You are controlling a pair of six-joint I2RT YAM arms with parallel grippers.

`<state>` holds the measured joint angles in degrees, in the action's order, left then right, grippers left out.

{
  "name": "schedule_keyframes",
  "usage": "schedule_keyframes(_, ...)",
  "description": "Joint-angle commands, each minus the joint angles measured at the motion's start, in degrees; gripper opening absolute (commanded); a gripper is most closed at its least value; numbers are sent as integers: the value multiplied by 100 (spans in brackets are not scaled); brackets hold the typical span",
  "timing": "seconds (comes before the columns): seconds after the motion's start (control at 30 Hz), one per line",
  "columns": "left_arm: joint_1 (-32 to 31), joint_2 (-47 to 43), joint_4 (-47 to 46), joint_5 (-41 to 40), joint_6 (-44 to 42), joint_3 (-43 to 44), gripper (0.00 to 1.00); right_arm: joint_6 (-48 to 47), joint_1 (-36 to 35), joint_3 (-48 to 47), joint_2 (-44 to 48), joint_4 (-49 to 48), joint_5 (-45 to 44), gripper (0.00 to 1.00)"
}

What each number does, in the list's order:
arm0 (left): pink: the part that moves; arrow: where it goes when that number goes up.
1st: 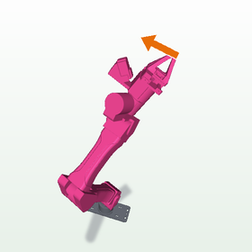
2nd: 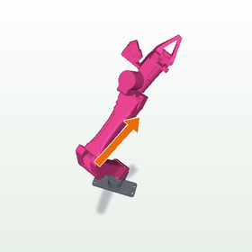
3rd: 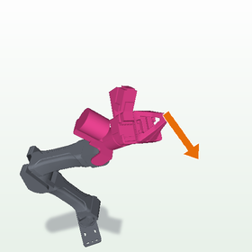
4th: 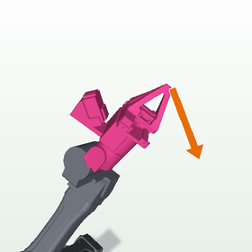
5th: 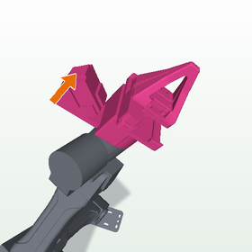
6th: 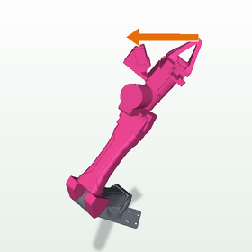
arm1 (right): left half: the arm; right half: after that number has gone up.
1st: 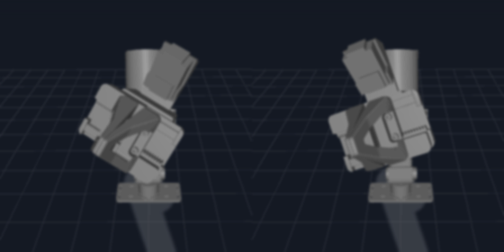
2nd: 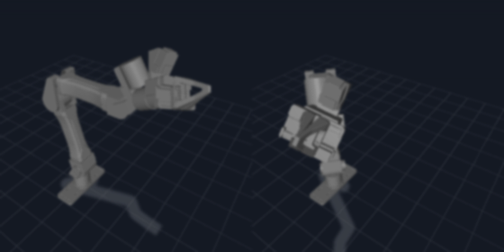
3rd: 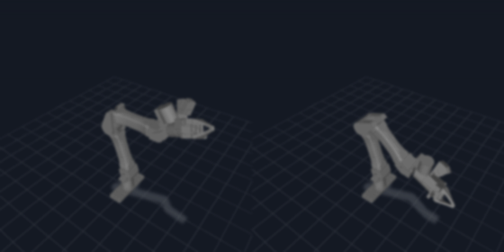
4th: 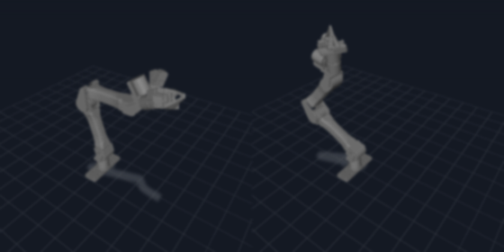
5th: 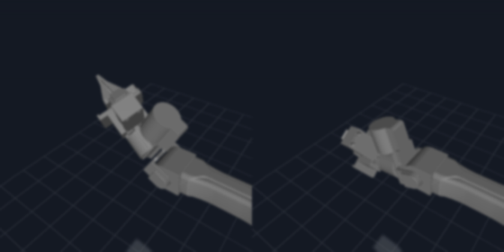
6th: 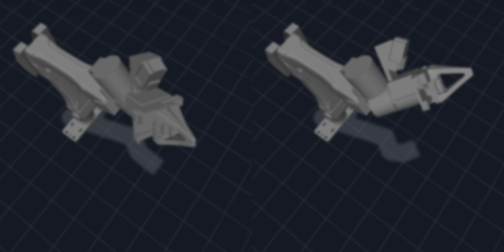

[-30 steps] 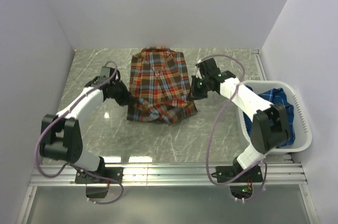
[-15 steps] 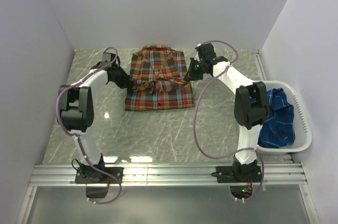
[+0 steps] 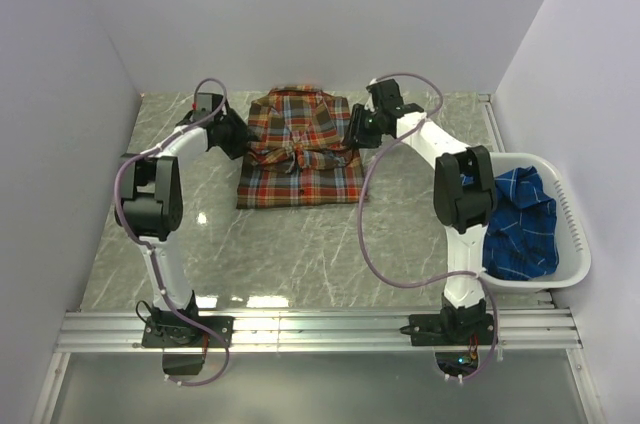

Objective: Fold and stack the long sleeve shirts
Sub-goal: Fold the shirt

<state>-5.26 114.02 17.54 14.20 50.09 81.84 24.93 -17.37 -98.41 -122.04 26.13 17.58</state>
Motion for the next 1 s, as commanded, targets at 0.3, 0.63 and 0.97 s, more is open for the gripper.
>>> schedule_keyframes(0.3,7,-2425,-137,-1058,-841,-484,94,-551,-477,1463,2307,-600,-1064,52)
schedule_keyframes(0.63,7,-3947,514,-1788,-1598,-1775,91,-226,-1076,2230,1878,-1145,-1056,47)
schedule_keyframes(0.97,7,-4599,250,-2123,-1792,-2718,90,-207,-1120,1106,533,-1225,-1327,45)
